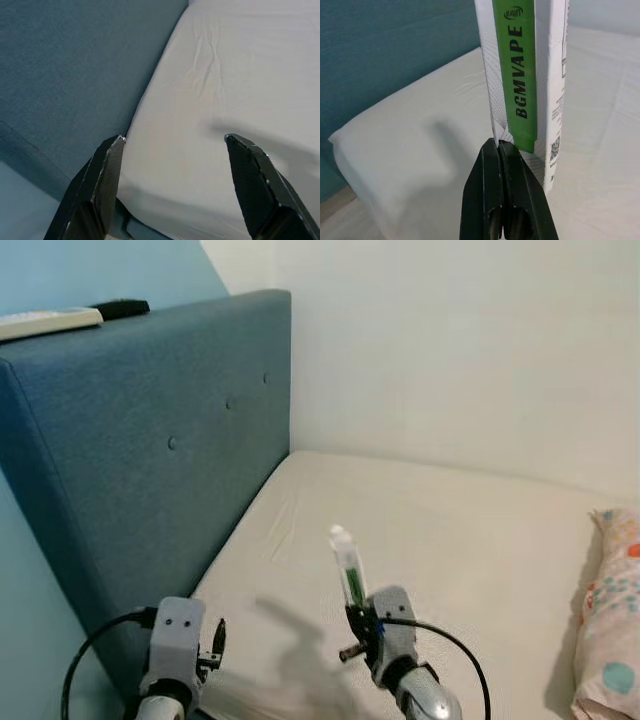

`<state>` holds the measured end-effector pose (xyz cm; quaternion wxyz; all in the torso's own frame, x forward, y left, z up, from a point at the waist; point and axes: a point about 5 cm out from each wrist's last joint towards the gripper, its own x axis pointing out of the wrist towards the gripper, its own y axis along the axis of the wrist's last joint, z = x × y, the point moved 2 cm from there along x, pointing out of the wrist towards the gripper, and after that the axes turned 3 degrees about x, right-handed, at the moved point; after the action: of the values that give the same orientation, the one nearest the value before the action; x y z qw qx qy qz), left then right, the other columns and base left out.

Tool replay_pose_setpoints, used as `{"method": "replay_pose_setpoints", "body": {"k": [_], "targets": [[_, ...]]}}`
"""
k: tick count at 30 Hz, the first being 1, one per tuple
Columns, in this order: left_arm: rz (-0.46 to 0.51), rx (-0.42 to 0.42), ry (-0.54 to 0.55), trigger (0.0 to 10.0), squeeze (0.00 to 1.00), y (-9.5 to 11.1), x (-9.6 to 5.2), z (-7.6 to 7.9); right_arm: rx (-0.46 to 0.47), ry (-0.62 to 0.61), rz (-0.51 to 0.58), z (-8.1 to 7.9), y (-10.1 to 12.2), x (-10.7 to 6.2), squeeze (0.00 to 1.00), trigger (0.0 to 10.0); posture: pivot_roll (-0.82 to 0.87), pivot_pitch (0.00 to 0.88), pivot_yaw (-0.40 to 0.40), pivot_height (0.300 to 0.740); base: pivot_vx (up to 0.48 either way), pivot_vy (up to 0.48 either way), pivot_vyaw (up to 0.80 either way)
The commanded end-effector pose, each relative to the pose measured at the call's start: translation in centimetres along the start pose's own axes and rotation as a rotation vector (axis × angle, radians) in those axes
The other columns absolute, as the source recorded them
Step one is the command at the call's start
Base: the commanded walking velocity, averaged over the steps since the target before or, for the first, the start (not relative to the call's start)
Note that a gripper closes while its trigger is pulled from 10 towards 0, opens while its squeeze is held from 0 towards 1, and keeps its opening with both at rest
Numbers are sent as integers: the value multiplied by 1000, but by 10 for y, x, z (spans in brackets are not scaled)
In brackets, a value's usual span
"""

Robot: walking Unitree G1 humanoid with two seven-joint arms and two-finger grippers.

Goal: Clean up the room

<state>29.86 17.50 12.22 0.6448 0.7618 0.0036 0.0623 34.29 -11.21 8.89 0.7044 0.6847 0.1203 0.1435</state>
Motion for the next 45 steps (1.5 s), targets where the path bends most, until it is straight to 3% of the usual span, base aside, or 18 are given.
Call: {"method": "replay_pose_setpoints", "body": {"k": [1,16,38,45], "targets": [[-20,-2,31,10000,0,-7,-4,-3,5,-8,-2,-2,-1,-4,0,10000,41,130,-58,607,0,0,0],[-25,21,-33,10000,0,-17,-10,10,-4,-21,-16,0,-1,-12,0,10000,32,109,-64,662,0,0,0],[-21,15,-38,10000,0,-18,-11,12,0,-1,-13,-7,4,-12,0,10000,40,103,-70,737,0,0,0],[-23,17,-44,10000,0,-19,-11,12,2,-6,-19,-7,3,-13,0,10000,43,107,-70,740,0,0,0]]}}
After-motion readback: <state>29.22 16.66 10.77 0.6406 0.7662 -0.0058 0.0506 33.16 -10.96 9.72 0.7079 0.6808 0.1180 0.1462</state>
